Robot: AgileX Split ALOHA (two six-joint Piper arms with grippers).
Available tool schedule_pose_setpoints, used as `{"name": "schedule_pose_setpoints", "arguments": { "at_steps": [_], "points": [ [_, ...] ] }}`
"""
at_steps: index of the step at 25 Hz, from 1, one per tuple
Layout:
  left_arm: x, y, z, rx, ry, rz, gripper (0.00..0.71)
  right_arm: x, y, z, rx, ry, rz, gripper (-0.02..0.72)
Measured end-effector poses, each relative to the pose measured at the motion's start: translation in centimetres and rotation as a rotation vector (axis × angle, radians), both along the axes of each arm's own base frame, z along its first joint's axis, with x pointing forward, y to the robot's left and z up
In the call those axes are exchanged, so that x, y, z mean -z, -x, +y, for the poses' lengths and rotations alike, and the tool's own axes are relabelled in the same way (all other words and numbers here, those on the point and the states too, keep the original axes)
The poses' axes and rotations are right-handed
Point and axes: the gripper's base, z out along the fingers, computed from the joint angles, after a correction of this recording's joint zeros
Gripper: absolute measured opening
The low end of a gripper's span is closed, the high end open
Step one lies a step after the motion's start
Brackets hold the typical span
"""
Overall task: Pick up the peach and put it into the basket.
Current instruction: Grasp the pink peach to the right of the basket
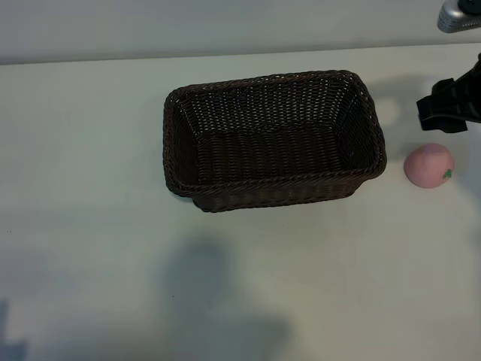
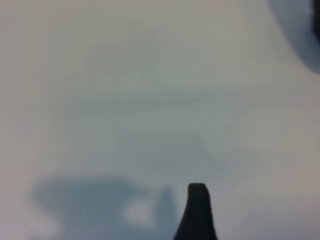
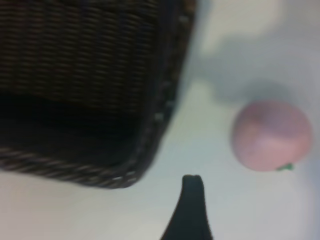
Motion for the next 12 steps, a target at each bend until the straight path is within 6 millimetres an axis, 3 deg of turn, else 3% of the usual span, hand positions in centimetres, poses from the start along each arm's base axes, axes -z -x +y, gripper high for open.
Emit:
{"name": "schedule_pose_setpoints", "arguments": {
  "at_steps": [5,12],
  "points": [
    [0.0,0.2,-0.2,-0.144,0.000,-0.001,0.596,2.8,-1.5,-0.7,0.048,0.071,0.073,0.593],
    [0.0,0.3,-0.3,-0.196,0.000,-0.001,0.596,6.0,-3.2,-0.8,0.079,0.067,0.110,0.593]
  ]
}}
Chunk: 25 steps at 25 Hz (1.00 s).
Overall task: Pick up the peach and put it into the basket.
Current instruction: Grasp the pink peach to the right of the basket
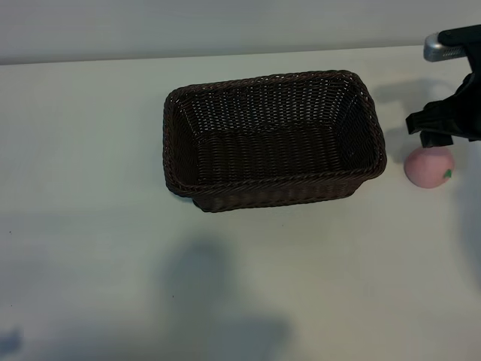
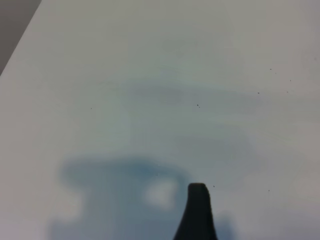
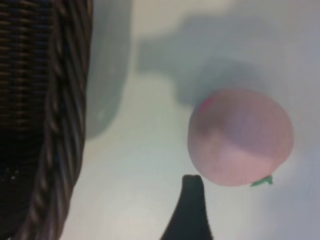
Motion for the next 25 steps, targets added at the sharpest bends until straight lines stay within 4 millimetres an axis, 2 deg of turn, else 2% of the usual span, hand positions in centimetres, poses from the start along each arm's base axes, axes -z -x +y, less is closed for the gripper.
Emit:
{"name": "schedule_pose_setpoints", "arguments": {
  "at_steps": [7,18,25],
  "points": [
    [0.0,0.0,0.0,-0.002,0.000,0.000,0.596,2.4,-0.8,0.0,0.005,0.001,0.051,0.593],
    [0.0,0.0,0.0,-0.032,0.042,-0.009,0.596,2.8,-0.9,0.0,0.005,0.004,0.058,0.593],
    [0.0,0.0,0.0,-0.044,0.065,-0.013,0.596,5.1,-1.3,0.0,0.005,0.004,0.116,0.593]
  ]
}}
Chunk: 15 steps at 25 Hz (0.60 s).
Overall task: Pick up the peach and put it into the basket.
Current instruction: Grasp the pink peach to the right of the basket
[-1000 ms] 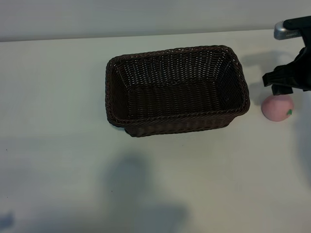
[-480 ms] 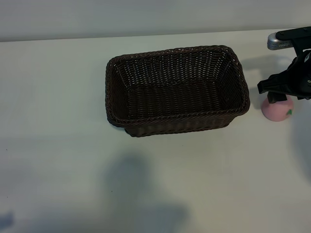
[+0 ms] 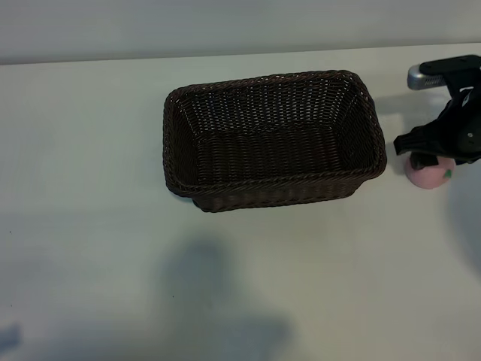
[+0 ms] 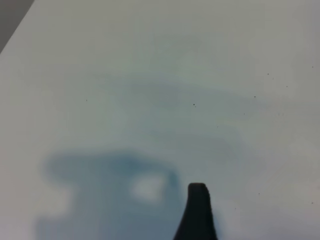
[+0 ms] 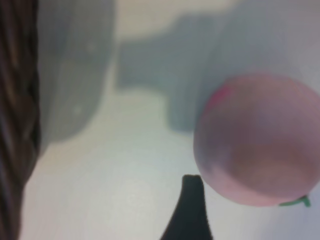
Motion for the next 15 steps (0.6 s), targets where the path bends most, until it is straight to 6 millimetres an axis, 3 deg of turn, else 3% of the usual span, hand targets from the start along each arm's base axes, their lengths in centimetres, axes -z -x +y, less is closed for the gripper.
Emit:
{"name": "schedule_pose_setpoints", "arguments": {
  "at_steps": [3,6,8,12,15],
  "points": [
    [0.0,0.0,0.0,-0.002,0.003,-0.001,0.596,0.7,-0.1,0.0,0.000,0.000,0.016,0.588],
    [0.0,0.0,0.0,-0.003,0.004,-0.001,0.596,1.2,-0.2,0.0,0.001,0.000,0.025,0.524],
    [0.0,0.0,0.0,-0.003,0.004,0.000,0.596,1.7,-0.2,0.0,0.002,0.000,0.040,0.419],
    [0.0,0.0,0.0,-0.003,0.004,0.000,0.596,2.2,-0.2,0.0,0.003,0.000,0.063,0.122],
    [0.0,0.0,0.0,-0.003,0.004,0.000,0.596,2.1,-0.2,0.0,0.004,-0.001,0.066,0.047]
  ]
}}
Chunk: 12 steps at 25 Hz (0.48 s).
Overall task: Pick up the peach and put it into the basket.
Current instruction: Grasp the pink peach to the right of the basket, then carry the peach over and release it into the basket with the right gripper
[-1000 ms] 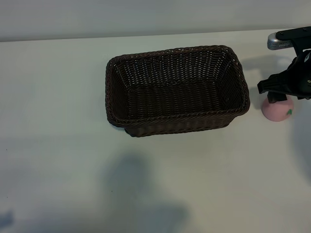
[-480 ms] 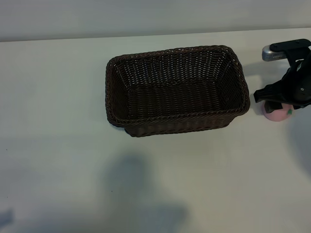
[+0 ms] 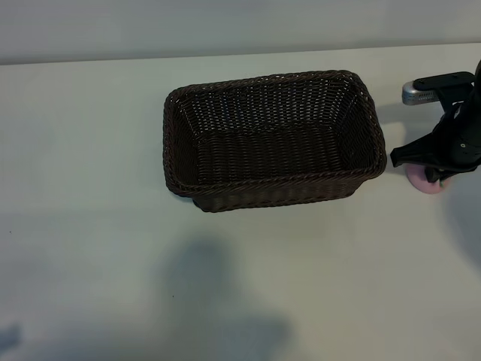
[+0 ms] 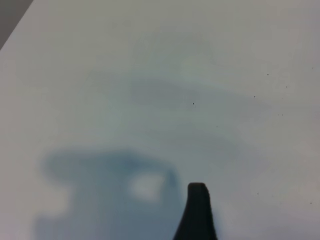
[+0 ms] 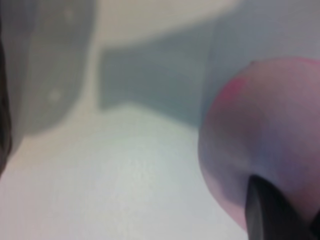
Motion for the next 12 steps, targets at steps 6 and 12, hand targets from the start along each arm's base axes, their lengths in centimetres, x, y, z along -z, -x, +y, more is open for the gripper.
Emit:
{"name": "schedule_pose_setpoints", "arguments": {
  "at_steps": [6,12],
  "points": [
    [0.0,0.0,0.0,0.000,0.000,0.000,0.596,-0.9,-0.2,0.0,0.001,-0.001,0.000,0.040],
    [0.0,0.0,0.0,0.000,0.000,0.000,0.596,-4.2,-0.3,0.0,-0.006,0.007,-0.058,0.040]
  ]
}}
